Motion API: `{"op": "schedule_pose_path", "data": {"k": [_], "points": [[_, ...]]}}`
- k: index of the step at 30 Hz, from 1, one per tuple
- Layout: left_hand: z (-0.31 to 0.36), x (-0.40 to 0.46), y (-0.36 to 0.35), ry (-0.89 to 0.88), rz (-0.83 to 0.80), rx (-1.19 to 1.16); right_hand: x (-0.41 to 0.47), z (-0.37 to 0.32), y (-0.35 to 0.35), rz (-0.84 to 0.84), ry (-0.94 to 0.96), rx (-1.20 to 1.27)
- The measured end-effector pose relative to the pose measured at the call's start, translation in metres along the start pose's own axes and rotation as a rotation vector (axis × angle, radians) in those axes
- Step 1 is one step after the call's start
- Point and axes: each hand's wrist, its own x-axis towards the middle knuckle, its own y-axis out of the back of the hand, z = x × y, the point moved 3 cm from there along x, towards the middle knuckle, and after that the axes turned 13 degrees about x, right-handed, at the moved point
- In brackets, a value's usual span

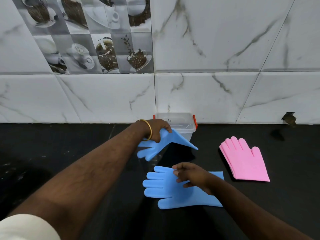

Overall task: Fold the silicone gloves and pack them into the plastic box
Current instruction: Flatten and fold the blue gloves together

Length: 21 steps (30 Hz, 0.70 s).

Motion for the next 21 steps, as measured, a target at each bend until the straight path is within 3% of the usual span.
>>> {"op": "schedule_pose_path", "data": {"k": [8, 15, 21], "points": [[0.024, 0.005, 0.041, 0.048, 0.016, -0.215, -0.006, 0.002, -0.040, -0.240, 0.038, 0.005], [0.038, 0.003, 0.055, 0.207, 0.024, -0.595, -0.011, -0.012, -0.047, -0.227, 0.094, 0.269], [0.051, 0.004, 0.061, 0.248, 0.020, -0.765, -0.010, -0.026, -0.052, -0.209, 0.182, 0.385]]}}
